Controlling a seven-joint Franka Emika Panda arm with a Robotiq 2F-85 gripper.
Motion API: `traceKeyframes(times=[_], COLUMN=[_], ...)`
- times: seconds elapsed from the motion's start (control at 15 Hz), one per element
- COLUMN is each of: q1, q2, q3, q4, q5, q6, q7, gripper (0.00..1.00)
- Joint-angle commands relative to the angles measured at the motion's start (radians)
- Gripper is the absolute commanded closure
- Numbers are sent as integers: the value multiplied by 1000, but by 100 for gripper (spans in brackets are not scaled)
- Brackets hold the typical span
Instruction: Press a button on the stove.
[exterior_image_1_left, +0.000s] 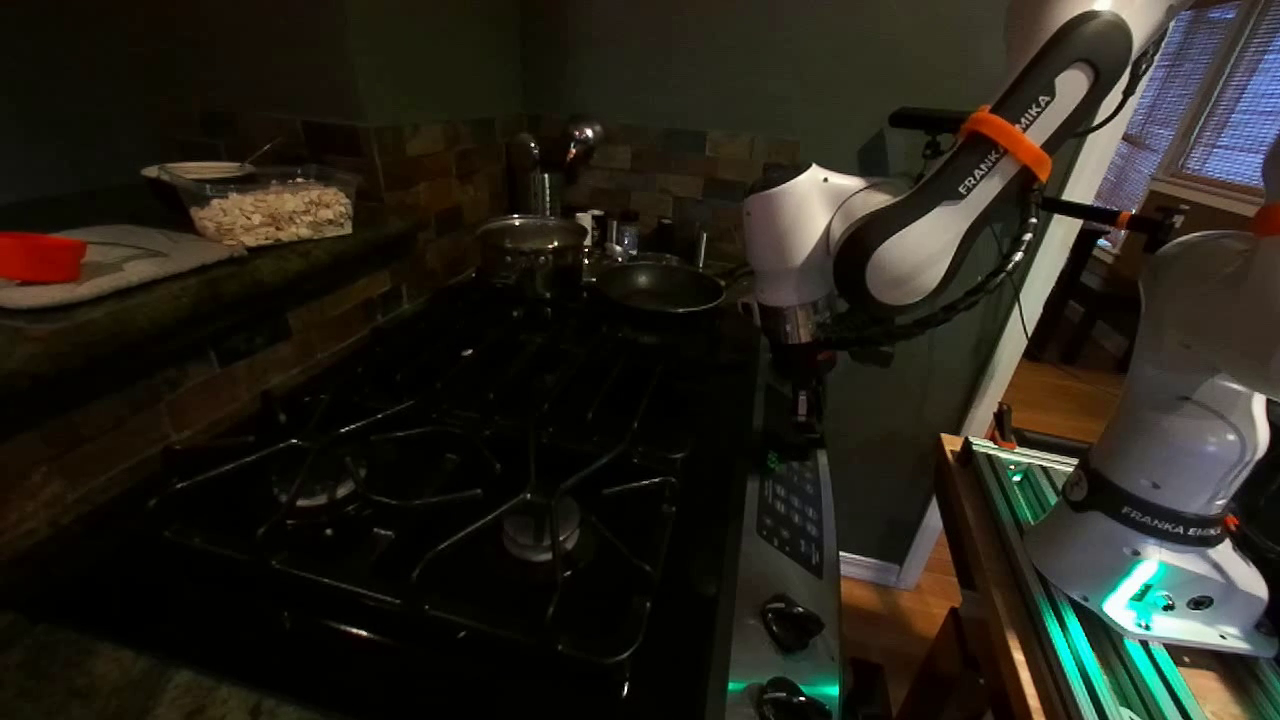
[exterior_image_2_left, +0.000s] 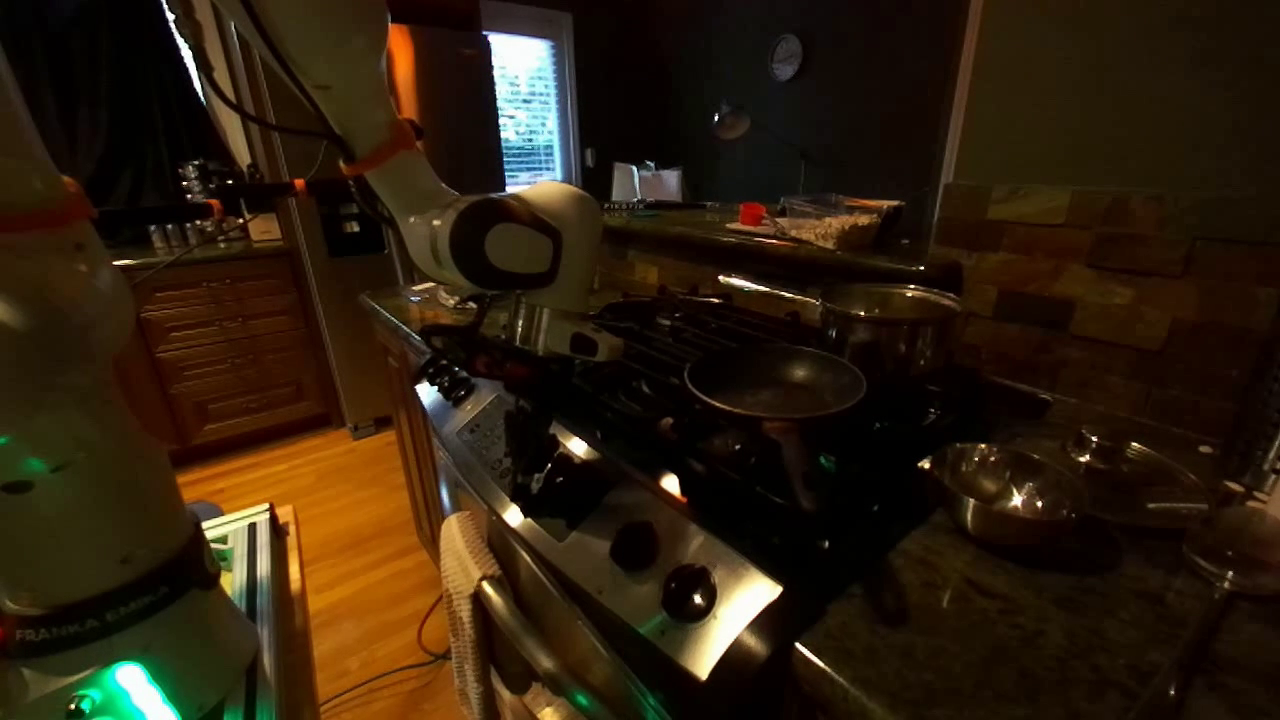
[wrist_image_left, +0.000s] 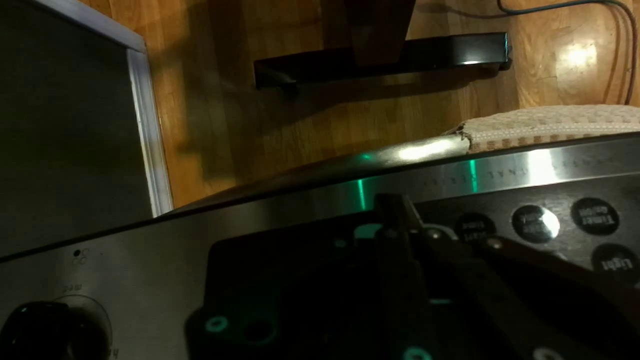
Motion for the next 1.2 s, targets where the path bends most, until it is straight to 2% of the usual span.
traceKeyframes(times=[0.0, 0.4, 0.67, 0.8, 1.13], q1=[3, 5, 4, 5, -2], q2=[21, 7, -32, -50, -47], q3=[-8, -12, -24, -22, -15], q4=[-8, -15, -54, -80, -96], q5=[-12, 44, 132, 140, 111], q6=[44, 80, 178, 227, 247], q7=[16, 5, 5, 10, 36], gripper=[100, 100, 100, 100, 100])
